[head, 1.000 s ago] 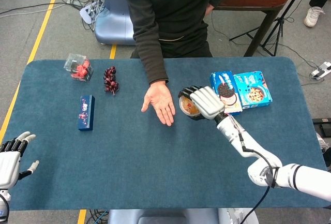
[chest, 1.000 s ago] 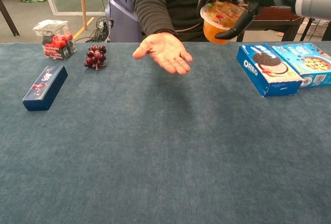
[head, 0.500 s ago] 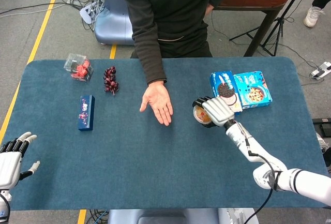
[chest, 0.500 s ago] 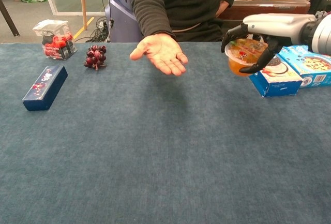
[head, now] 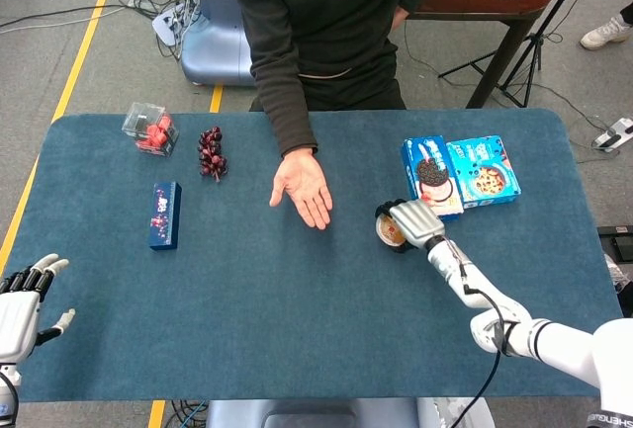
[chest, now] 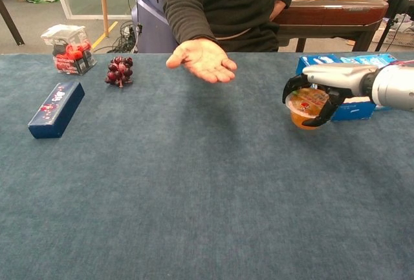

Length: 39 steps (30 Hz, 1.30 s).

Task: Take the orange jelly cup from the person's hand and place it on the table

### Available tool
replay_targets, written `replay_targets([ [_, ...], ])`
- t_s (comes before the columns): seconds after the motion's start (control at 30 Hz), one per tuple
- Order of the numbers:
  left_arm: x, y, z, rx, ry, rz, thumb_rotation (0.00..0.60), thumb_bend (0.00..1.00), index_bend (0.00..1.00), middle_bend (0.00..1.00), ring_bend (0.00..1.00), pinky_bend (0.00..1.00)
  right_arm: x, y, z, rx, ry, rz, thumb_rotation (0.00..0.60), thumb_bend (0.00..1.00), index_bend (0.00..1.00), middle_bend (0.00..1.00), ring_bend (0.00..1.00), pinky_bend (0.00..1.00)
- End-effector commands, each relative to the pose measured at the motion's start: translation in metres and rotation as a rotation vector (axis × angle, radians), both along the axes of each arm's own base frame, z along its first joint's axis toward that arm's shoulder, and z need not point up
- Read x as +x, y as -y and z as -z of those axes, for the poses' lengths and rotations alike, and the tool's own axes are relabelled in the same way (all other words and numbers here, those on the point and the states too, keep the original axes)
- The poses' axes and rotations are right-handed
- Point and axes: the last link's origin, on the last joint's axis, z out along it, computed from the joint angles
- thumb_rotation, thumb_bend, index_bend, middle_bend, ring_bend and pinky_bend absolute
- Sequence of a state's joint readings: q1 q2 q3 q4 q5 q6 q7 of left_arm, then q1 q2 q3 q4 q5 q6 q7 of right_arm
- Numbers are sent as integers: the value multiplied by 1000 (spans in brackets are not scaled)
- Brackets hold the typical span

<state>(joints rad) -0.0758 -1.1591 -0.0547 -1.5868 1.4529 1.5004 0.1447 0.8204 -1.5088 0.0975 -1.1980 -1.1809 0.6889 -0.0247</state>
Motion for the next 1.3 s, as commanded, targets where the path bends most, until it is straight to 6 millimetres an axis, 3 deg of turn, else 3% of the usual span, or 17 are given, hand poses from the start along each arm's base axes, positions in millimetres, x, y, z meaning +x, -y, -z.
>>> replay_targets([
  [0.03,0,0,0,0,0,1,600,228,216,175,196,200,-4,-1,5,17,-11,19,600,506,102,149,107,300],
  [0.13,0,0,0,1,-2,3,600,228,216,175,196,200,-3,-1,2,26,-1,37,600,426,0,19,7,170],
  [0.23,0,-1,-1,4,-1,3,600,228,216,175,196,200,0,-2,-6,22,1,28,600,385,0,0,0,91],
  [0.43,0,-1,0,-1,-1,6,600,228,215,175,196,200,11,-10,-32,-40,49,-25,600,360,0,0,0,74],
  [0.6,0,-3,-2,10,-2,7,600,228,215,175,196,200,8,-23,-72,-190,66,-76,600,360,0,8,0,74],
  [0.87,-2,-10,0,5,-1,5,600,228,215,175,196,200,-26,-68,-128,-393,8,-21,600,359,0,66,0,86],
  [1.3,3,-22,5,-6,-3,33,600,228,216,175,196,200,-87,-163,-168,-553,-47,145,600,360,0,68,0,85],
])
